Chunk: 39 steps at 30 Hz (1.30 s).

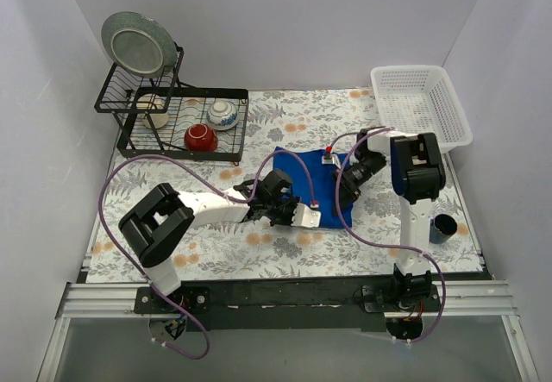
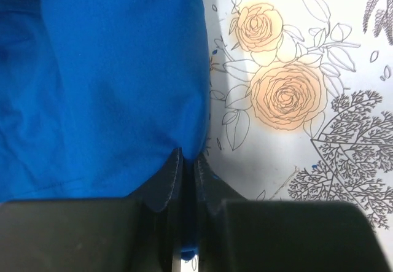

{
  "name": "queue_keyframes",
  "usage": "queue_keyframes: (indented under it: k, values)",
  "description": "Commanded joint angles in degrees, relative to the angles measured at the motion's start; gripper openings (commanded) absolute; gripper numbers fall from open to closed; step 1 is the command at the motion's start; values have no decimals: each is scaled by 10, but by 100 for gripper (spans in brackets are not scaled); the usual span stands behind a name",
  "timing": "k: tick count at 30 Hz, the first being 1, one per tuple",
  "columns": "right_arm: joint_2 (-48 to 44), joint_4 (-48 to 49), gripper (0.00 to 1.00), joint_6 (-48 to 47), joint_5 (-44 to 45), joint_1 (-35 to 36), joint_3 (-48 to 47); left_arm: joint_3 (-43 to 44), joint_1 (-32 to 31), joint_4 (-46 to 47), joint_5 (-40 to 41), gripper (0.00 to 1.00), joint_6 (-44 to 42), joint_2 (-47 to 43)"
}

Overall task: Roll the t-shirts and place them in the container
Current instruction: Roll the T-shirt to the center of the board.

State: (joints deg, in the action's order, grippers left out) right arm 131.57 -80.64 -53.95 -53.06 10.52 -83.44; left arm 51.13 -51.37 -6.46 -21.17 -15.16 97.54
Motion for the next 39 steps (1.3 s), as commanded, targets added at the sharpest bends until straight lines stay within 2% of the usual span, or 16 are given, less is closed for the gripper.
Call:
queue_keyframes:
  k: [1,2,3,5,7,9,13,16,24,32,33,35,36,37,38,39]
  values:
    - [-132,119,66,-27,54,-23,-1,39,9,-150,-69,0,53,41]
    - [-179,137,70,-22,61,-28,6,52,12,-158,-84,0,67,46]
    - [-204,157,79,-21,70,-33,33,63,18,-169,-99,0,88,53]
    - [-293,250,82,-6,87,-42,79,95,29,-196,-143,0,108,59]
    - [-395,325,88,9,117,-41,172,133,37,-227,-170,0,131,73]
    - [-462,416,99,7,138,-38,230,154,48,-240,-197,0,149,85]
    - [-645,527,99,-24,182,18,400,193,73,-254,-248,0,201,94]
    - [-732,601,99,-31,214,59,462,205,87,-253,-275,0,219,94]
    - [-744,642,99,-37,246,128,525,218,105,-263,-303,0,222,100]
    - [-644,710,98,-75,240,145,537,231,118,-265,-307,0,224,107]
    - [-620,715,94,-77,237,145,535,233,119,-271,-305,0,222,106]
    - [-596,731,85,-77,235,145,528,236,123,-273,-289,11,218,100]
    - [-577,736,69,-75,238,145,522,235,124,-270,-281,16,219,87]
    - [-569,737,57,-70,239,145,507,231,126,-268,-269,27,224,79]
    - [-563,730,38,-63,238,145,497,217,127,-260,-256,33,231,69]
    - [-554,722,29,-60,234,144,488,203,128,-234,-228,38,237,52]
